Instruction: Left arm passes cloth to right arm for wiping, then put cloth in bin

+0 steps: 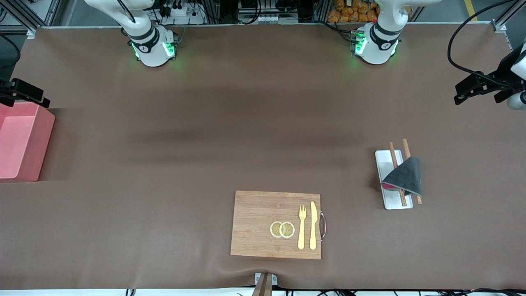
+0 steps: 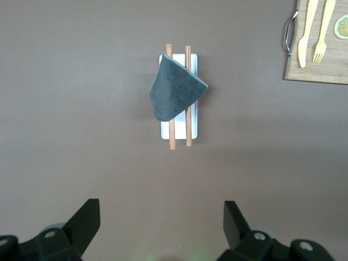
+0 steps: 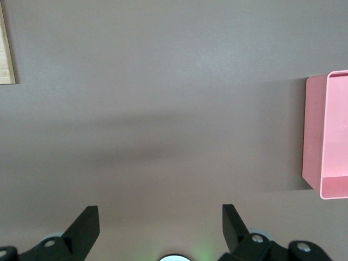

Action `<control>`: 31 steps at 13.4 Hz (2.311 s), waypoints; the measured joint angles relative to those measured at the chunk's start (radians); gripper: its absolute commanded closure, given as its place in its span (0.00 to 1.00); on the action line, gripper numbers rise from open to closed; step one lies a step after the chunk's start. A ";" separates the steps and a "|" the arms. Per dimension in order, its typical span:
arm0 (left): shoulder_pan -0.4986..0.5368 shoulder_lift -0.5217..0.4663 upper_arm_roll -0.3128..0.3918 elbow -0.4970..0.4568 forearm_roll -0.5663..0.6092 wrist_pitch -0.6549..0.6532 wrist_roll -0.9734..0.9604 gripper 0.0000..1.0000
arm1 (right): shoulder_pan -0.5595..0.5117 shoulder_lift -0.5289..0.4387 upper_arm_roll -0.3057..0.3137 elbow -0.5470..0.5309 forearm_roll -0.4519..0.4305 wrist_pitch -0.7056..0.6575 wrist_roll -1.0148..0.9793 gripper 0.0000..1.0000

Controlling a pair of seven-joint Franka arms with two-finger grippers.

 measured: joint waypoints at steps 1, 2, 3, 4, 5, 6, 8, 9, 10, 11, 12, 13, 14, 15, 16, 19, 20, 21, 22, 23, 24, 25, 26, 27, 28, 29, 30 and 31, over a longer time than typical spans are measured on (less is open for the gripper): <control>0.001 0.000 0.000 0.001 0.000 0.000 0.000 0.00 | 0.000 0.000 0.000 0.000 0.000 0.000 0.000 0.00; 0.001 0.000 0.000 0.002 0.000 0.000 0.000 0.00 | 0.000 0.000 0.000 0.000 0.000 0.000 0.000 0.00; 0.001 0.000 0.001 0.004 0.000 0.000 0.000 0.00 | 0.000 0.000 0.000 0.000 0.000 0.000 0.000 0.00; 0.001 0.000 0.001 0.005 0.000 0.000 0.000 0.00 | 0.000 0.000 0.000 0.000 0.000 0.000 0.000 0.00; 0.000 0.000 0.000 0.006 0.000 0.000 0.000 0.00 | 0.000 0.000 0.000 0.000 0.000 0.000 0.000 0.00; -0.002 0.001 0.000 0.006 0.000 0.000 0.000 0.00 | 0.000 0.000 0.000 0.000 0.000 0.000 0.000 0.00; -0.001 0.018 -0.001 0.004 0.000 0.001 0.001 0.00 | 0.000 0.000 0.000 0.000 0.000 0.000 0.000 0.00; -0.001 0.041 -0.001 0.001 0.000 0.015 0.001 0.00 | 0.000 0.000 0.000 0.000 0.000 0.000 0.000 0.00; -0.001 0.072 -0.001 -0.003 0.000 0.046 0.001 0.00 | 0.000 0.000 0.000 0.000 0.000 0.000 0.000 0.00; 0.001 0.109 0.000 -0.007 0.000 0.082 0.001 0.00 | 0.001 0.000 0.000 0.000 0.000 0.000 0.000 0.00; 0.003 0.146 0.000 -0.010 0.000 0.112 0.001 0.00 | 0.001 0.000 0.000 0.000 0.000 0.000 0.000 0.00; 0.006 0.179 0.001 -0.016 0.000 0.146 0.001 0.00 | 0.001 0.000 0.001 0.000 0.000 0.000 0.000 0.00; 0.008 0.208 0.001 -0.026 0.000 0.183 0.001 0.00 | 0.002 0.000 0.001 0.000 0.000 0.000 0.000 0.00; 0.010 0.233 0.002 -0.041 0.000 0.221 0.001 0.00 | 0.004 0.000 0.002 0.000 0.000 0.000 0.000 0.00; 0.012 0.257 0.002 -0.054 0.000 0.257 0.001 0.00 | 0.007 0.000 0.002 0.000 0.000 -0.002 -0.001 0.00; 0.017 0.344 0.003 -0.076 0.000 0.351 0.001 0.08 | 0.048 0.009 0.005 -0.005 0.000 -0.007 -0.002 0.00; 0.019 0.378 0.003 -0.082 0.000 0.390 0.001 0.11 | 0.068 0.016 0.006 -0.006 0.000 -0.007 -0.001 0.00; 0.022 0.411 0.003 -0.090 0.000 0.431 0.001 0.15 | 0.081 0.023 0.006 -0.006 0.000 -0.007 -0.001 0.00; 0.024 0.439 0.003 -0.102 0.000 0.473 0.001 0.19 | 0.086 0.029 0.007 -0.006 0.000 -0.007 -0.001 0.00; 0.025 0.461 0.003 -0.118 0.000 0.512 0.000 0.24 | 0.090 0.032 0.007 -0.007 0.000 -0.008 -0.002 0.00; 0.025 0.475 0.003 -0.139 0.000 0.545 -0.003 0.27 | 0.097 0.036 0.007 -0.008 0.000 -0.019 -0.004 0.00; 0.025 0.481 0.003 -0.161 0.000 0.569 -0.006 0.29 | 0.109 0.041 0.008 -0.008 0.000 -0.041 -0.004 0.00; 0.025 0.481 0.003 -0.181 0.000 0.587 -0.008 0.32 | 0.123 0.046 0.009 -0.009 0.000 -0.057 -0.004 0.00; 0.025 0.481 0.003 -0.192 0.000 0.595 -0.010 0.36 | 0.136 0.049 0.010 -0.009 0.000 -0.067 -0.003 0.00; 0.025 0.481 0.003 -0.198 0.000 0.598 -0.012 0.39 | 0.147 0.051 0.010 -0.009 0.000 -0.078 -0.002 0.00; 0.025 0.481 0.003 -0.200 0.000 0.598 -0.013 0.42 | 0.155 0.052 0.010 -0.009 0.000 -0.084 -0.001 0.00; 0.025 0.481 0.003 -0.201 0.000 0.598 -0.014 0.48 | 0.159 0.052 0.010 -0.009 0.001 -0.087 -0.001 0.00; 0.025 0.481 0.003 -0.203 0.000 0.598 -0.015 0.54 | 0.163 0.052 0.011 -0.009 0.005 -0.089 -0.001 0.00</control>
